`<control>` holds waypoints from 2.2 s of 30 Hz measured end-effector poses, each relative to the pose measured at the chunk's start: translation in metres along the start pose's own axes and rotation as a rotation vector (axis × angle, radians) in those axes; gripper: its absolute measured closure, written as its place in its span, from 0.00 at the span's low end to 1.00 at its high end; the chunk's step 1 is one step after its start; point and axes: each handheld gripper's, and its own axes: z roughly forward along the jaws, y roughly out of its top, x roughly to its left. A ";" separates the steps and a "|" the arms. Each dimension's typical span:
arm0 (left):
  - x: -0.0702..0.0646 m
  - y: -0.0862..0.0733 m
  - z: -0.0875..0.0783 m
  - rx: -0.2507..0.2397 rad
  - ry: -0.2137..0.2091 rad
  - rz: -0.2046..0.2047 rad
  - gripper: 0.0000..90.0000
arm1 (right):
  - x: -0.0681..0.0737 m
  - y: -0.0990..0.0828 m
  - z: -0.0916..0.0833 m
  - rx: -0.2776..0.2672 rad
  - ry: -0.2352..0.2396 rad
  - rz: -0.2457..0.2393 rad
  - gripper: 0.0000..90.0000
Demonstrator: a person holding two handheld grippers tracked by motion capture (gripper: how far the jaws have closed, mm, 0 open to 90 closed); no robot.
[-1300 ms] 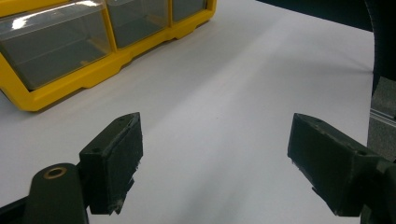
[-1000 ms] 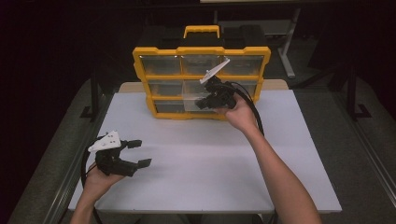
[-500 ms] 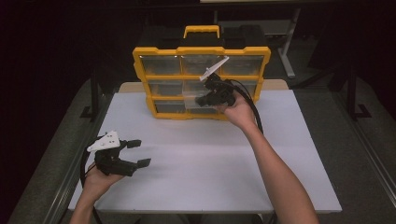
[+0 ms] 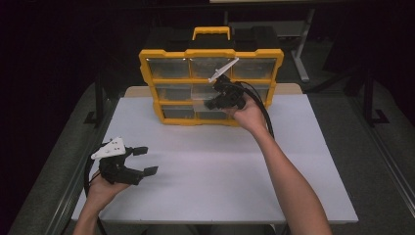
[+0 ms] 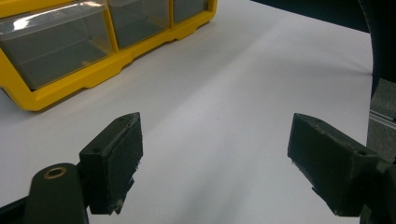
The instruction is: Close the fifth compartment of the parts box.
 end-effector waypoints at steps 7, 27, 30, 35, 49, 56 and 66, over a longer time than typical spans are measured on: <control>0.000 0.000 0.000 0.007 0.002 0.001 0.20 | -0.003 0.005 0.001 0.015 -0.014 -0.009 0.99; 0.001 0.000 -0.001 0.003 0.000 0.006 0.20 | -0.015 0.013 0.003 0.036 -0.040 0.005 0.99; 0.001 0.000 -0.001 0.006 0.002 0.007 0.20 | -0.016 0.014 0.003 0.041 -0.048 -0.014 0.99; 0.001 0.000 -0.002 0.005 0.002 0.001 0.20 | -0.017 0.015 0.002 0.042 -0.047 -0.013 0.99; 0.001 0.000 -0.002 -0.001 0.004 -0.001 0.20 | -0.021 0.016 -0.001 0.055 -0.058 0.003 0.99; 0.002 0.000 -0.004 -0.003 0.007 0.000 0.20 | -0.023 0.018 -0.002 0.062 -0.061 0.000 0.99; 0.002 0.000 -0.004 -0.001 0.007 0.001 0.20 | -0.024 0.019 -0.004 0.068 -0.081 0.002 0.99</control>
